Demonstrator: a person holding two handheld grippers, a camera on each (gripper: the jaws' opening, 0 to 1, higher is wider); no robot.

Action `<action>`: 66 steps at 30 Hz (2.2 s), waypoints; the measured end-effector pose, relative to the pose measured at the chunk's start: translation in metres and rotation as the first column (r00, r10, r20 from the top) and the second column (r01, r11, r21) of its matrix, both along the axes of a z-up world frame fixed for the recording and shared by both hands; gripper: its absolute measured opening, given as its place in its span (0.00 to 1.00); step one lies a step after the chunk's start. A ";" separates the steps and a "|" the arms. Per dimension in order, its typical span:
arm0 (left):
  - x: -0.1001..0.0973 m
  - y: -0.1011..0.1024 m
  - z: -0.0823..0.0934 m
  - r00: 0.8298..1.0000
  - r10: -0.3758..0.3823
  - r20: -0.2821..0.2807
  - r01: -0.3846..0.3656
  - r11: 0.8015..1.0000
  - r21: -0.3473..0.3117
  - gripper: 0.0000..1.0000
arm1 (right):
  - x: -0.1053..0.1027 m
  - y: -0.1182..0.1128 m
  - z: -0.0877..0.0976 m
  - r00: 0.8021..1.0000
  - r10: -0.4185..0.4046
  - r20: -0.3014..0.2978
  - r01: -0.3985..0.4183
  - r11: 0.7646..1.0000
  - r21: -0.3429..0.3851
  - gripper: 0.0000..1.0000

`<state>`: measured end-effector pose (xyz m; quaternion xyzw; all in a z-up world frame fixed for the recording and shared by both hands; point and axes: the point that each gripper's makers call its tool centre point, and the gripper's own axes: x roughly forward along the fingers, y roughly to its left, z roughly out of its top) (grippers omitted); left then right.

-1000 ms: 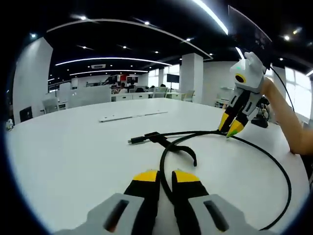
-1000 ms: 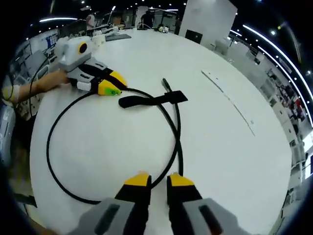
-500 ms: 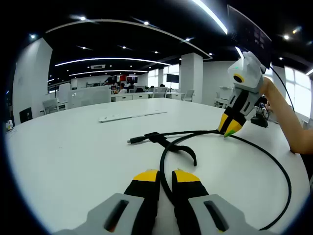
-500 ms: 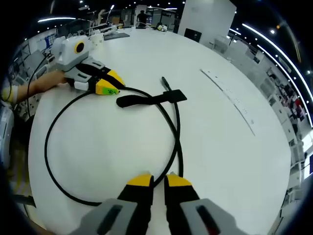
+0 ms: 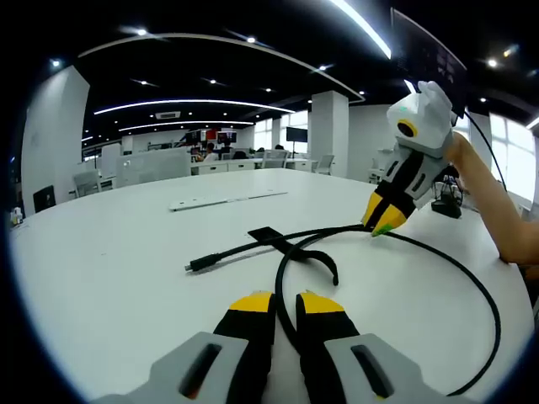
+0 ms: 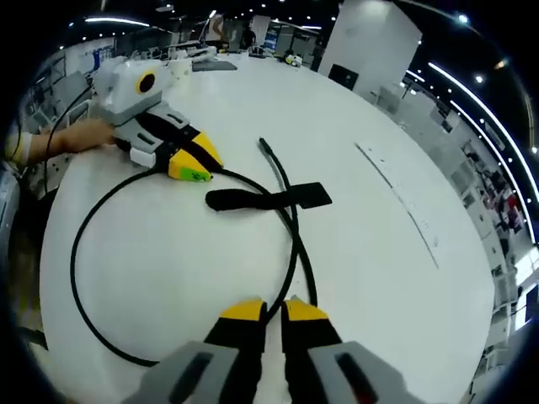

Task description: Find the charging cable on the desk, coil it up and secure with Velcro.

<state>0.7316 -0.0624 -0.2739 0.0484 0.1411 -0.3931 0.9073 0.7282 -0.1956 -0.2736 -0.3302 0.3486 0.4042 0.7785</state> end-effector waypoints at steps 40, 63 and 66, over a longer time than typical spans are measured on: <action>0.000 -0.002 0.000 1.000 -0.007 0.011 0.007 1.000 0.008 0.11 | 0.031 0.098 0.001 0.944 0.259 0.203 -0.288 0.949 0.126 0.07; 0.002 -0.008 0.000 0.999 -0.032 0.038 0.032 0.999 0.010 0.11 | 0.039 0.097 -0.002 0.939 0.264 0.220 -0.306 0.933 0.187 0.07; 0.002 -0.008 0.001 0.999 -0.031 0.045 0.031 0.999 0.007 0.12 | 0.037 0.098 -0.002 0.934 0.266 0.238 -0.308 0.937 0.163 0.07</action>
